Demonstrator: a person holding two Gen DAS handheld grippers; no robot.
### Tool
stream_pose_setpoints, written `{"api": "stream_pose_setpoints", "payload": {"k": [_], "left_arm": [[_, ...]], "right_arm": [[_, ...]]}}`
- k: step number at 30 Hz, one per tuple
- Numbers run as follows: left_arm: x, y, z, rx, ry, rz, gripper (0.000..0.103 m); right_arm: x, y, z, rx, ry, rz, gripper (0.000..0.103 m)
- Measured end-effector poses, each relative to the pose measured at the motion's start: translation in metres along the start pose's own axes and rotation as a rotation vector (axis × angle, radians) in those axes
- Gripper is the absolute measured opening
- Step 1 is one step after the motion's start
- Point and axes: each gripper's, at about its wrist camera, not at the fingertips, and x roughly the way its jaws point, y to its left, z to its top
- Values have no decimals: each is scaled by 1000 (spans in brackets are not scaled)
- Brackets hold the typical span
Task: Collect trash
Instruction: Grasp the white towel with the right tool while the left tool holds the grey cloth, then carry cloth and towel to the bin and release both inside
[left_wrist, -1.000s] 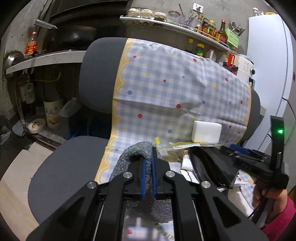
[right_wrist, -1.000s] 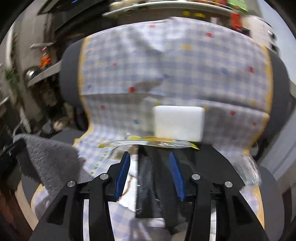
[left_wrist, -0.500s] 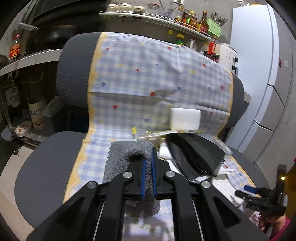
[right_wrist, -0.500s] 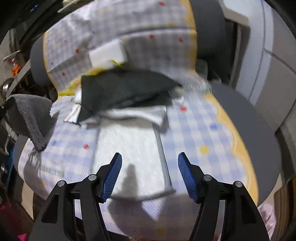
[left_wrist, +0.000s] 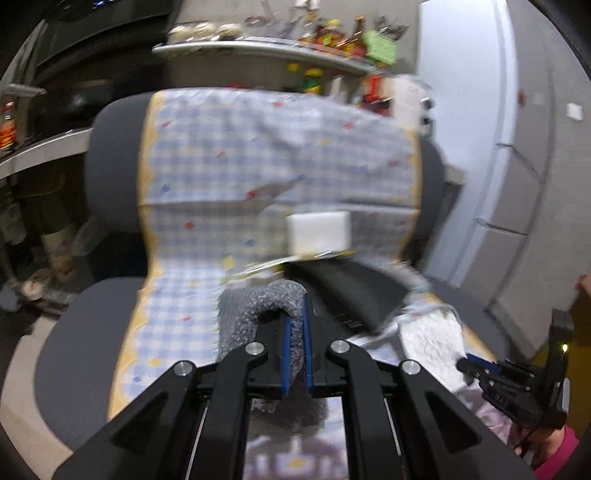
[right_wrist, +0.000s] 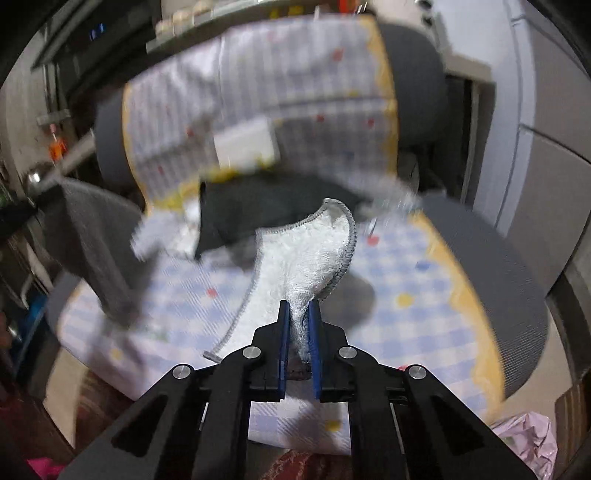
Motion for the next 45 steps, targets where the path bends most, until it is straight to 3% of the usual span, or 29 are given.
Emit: {"api": "stream_pose_setpoints", "payload": {"k": [3,7,14,19,26,29,33,37,40,45], "left_arm": [[-11,-28,11,22,-45,-94,4],[-19,-87,18,96,-106,-216,4],[3,-187,-2,188,-79,-434,4],[20,-263,-30,244,-40,-597,4],[28,-342,-77,329,18,-773,4],[32,-364,-103,388,64,-807,4],[48,-374,-126,426,128,-791,4],[64,-372,-136,447,161,-754,4],[73,-372,-142,455,184,-735,4],[80,-378,-152,482,213,-749,4]], "right_arm": [[-38,-11,12,9,-69,-2,11],[-81,-32,14,31,-126,-69,12],[-135,-72,-12,62,-154,-232,14],[-169,-112,-51,128,-153,-392,16],[-188,-168,-133,300,-121,-526,16],[-181,-189,-164,380,-79,-536,16],[-168,-210,-195,455,-18,-554,16],[-161,-227,-213,512,22,-595,26],[-163,-237,-222,545,36,-615,32],[-175,-237,-220,548,-15,-640,32]]}}
